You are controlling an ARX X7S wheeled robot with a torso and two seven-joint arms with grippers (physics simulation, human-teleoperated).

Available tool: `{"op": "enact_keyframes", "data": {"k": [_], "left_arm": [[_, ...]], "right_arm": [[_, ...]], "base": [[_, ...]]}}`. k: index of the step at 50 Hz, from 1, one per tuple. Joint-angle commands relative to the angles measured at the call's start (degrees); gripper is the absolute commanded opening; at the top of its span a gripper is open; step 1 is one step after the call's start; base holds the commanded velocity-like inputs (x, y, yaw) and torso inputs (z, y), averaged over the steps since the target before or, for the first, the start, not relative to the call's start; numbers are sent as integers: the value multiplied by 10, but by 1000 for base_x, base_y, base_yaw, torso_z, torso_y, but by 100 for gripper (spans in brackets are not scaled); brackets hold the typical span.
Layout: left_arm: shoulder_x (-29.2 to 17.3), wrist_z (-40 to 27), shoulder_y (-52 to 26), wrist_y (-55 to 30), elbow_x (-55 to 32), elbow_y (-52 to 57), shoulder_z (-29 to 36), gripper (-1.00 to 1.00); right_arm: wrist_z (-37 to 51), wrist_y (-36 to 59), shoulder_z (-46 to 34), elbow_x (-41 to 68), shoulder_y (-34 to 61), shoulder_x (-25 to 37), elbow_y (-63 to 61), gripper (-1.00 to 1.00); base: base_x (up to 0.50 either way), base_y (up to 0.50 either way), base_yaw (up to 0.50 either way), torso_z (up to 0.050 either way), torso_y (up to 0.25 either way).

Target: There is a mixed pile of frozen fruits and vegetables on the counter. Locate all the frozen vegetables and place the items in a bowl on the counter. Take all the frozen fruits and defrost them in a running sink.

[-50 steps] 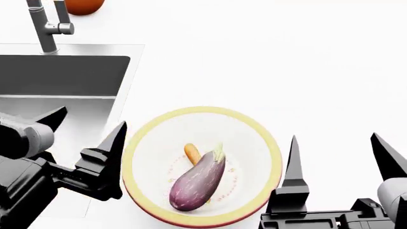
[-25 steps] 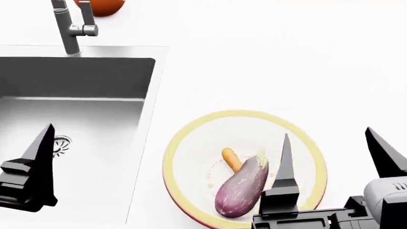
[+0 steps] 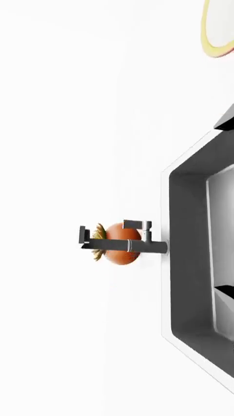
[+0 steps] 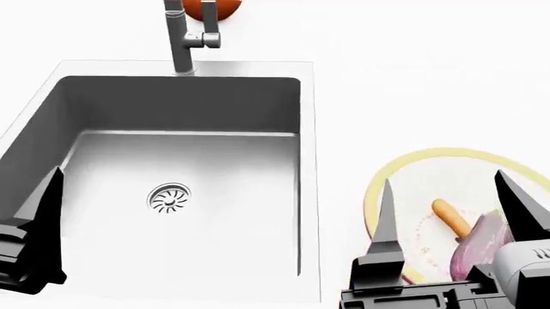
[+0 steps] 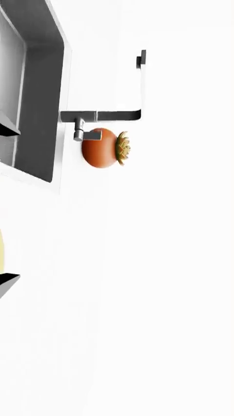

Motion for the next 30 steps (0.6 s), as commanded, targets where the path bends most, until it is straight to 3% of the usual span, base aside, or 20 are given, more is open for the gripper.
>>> {"op": "enact_keyframes", "data": {"k": [1,30], "left_arm": [[-5,-2,1,2,-7,4,-3,100],[-12,-6,2,5,-19,-6,-7,100]], "right_arm": [[2,1,-4,-3,1,0,2,100],[6,-11,2,7,-3,-6,13,100]], "base": [[-16,500,0,0,0],[0,500,0,0,0]]}}
